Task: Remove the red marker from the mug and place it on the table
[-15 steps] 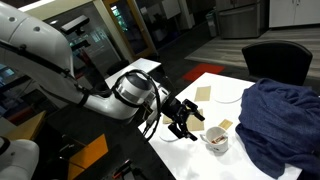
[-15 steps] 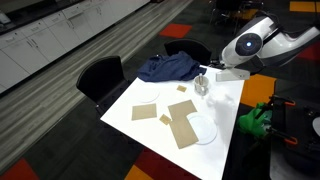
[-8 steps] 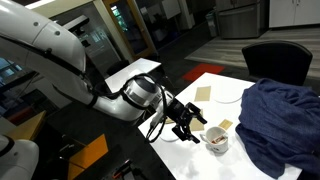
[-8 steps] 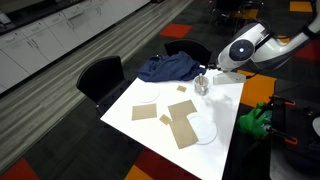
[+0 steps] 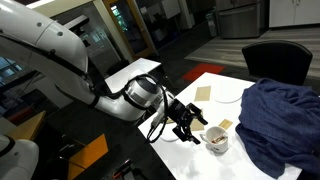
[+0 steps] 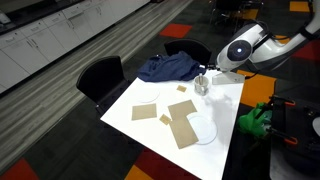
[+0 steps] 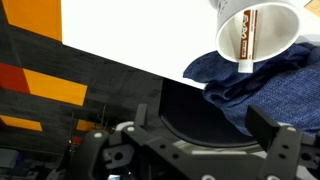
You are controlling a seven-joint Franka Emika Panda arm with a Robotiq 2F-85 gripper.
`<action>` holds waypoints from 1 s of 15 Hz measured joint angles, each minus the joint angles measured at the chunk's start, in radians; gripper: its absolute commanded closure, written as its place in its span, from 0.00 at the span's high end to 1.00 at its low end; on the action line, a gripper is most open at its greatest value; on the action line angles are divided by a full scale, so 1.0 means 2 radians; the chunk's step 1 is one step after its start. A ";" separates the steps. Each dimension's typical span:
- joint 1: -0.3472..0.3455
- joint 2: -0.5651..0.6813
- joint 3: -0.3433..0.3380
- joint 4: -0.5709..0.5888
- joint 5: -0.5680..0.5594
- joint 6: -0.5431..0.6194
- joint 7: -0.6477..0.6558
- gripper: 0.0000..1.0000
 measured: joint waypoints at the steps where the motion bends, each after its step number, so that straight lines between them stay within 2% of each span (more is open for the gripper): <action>1: 0.001 0.005 0.000 0.004 0.003 0.000 0.000 0.86; 2: 0.001 0.010 0.000 0.008 0.005 0.000 0.000 0.84; 3: 0.002 0.017 0.000 0.013 0.005 0.001 0.000 0.75; 4: 0.004 0.023 0.000 0.019 0.005 0.001 0.000 0.78; 5: 0.005 0.030 0.000 0.025 0.005 0.001 0.000 0.73; 6: 0.006 0.036 0.000 0.032 0.005 0.001 0.000 0.74; 8: 0.007 0.049 0.000 0.044 0.005 0.002 0.000 0.68; 9: 0.007 0.055 0.000 0.050 0.005 0.002 0.000 0.62; 10: 0.008 0.062 0.000 0.056 0.006 0.002 0.001 0.63; 13: 0.010 0.080 0.000 0.069 0.006 0.003 0.002 0.55; 14: 0.012 0.086 0.000 0.073 0.006 0.003 0.003 0.47; 15: 0.013 0.091 0.000 0.076 0.006 0.003 0.006 0.48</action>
